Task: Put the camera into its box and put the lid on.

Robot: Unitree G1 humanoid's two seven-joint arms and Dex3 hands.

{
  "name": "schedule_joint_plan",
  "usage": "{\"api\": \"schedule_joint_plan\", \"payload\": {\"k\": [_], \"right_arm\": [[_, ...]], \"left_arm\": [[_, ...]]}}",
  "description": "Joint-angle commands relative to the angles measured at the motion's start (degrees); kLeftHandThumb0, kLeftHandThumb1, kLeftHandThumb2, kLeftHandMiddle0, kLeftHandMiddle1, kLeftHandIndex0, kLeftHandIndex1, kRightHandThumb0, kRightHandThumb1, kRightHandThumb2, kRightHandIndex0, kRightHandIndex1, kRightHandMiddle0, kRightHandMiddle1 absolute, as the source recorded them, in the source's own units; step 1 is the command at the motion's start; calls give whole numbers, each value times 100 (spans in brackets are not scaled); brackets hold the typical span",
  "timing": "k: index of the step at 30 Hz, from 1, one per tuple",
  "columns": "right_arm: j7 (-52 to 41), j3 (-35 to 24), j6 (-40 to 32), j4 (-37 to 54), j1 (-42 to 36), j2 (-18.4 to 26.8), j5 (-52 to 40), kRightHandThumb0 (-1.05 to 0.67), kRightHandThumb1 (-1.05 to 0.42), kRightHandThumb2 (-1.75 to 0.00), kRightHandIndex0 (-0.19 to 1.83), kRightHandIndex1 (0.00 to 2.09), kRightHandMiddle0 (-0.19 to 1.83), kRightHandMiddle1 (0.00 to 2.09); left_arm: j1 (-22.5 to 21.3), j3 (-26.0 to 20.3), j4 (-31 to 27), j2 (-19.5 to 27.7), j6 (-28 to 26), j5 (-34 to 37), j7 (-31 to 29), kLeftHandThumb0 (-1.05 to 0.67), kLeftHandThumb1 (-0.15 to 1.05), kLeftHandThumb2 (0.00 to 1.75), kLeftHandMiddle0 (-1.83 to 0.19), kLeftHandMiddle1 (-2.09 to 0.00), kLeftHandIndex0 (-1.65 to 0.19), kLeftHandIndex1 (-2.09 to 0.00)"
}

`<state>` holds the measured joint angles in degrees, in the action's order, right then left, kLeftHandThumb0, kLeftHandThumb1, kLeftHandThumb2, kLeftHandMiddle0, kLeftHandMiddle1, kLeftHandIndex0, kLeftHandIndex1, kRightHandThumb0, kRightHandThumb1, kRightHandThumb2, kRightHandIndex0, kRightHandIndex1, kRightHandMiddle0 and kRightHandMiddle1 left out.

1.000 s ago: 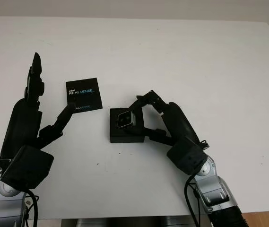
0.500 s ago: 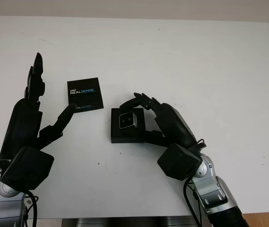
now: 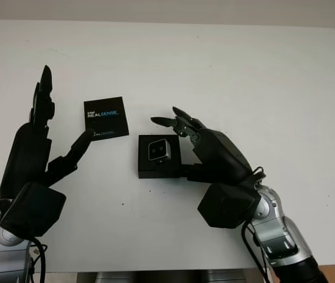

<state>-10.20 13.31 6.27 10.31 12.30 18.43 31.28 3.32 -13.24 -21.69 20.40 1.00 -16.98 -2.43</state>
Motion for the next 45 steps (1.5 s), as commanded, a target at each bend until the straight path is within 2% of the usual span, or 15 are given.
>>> {"api": "schedule_joint_plan", "payload": {"k": [1, 11, 22, 30, 37, 45], "right_arm": [[-15, -62, 196, 185, -3, 146, -42, -80, -105, -27, -2, 5, 12, 23], [-292, -198, 666, 199, 14, 590, -260, -83, -105, -52, -4, 5, 5, 11], [-401, -174, 1556, -64, 112, 1191, 47, -86, -105, -62, -2, 6, 7, 10], [-399, -178, 1894, -135, 77, 1438, 297, -88, -105, -66, 4, 8, 23, 17], [-350, -227, 2004, -42, -37, 1629, 599, -87, -105, -67, 8, 8, 36, 24], [-694, -258, 1651, 295, -202, 1779, 960, -90, -105, -67, 7, 6, 42, 27]], "left_arm": [[50, -15, -127, 5, -17, -23, 9, -85, 105, 50, 19, 0, 17, -5], [4, -8, -45, 9, 51, 4, 15, -85, 105, 51, 19, 0, 16, -6], [14, -41, -66, 44, 65, -14, -5, -85, 105, 53, 19, 0, 16, -5], [67, -81, -157, 55, 21, -38, -35, -86, 105, 53, 19, 0, 16, -6], [147, -144, -280, 32, -30, 18, -83, -86, 105, 52, 19, 0, 15, -6], [231, -244, -290, 108, 38, 68, -165, -86, 105, 52, 19, 0, 16, -5]]}}
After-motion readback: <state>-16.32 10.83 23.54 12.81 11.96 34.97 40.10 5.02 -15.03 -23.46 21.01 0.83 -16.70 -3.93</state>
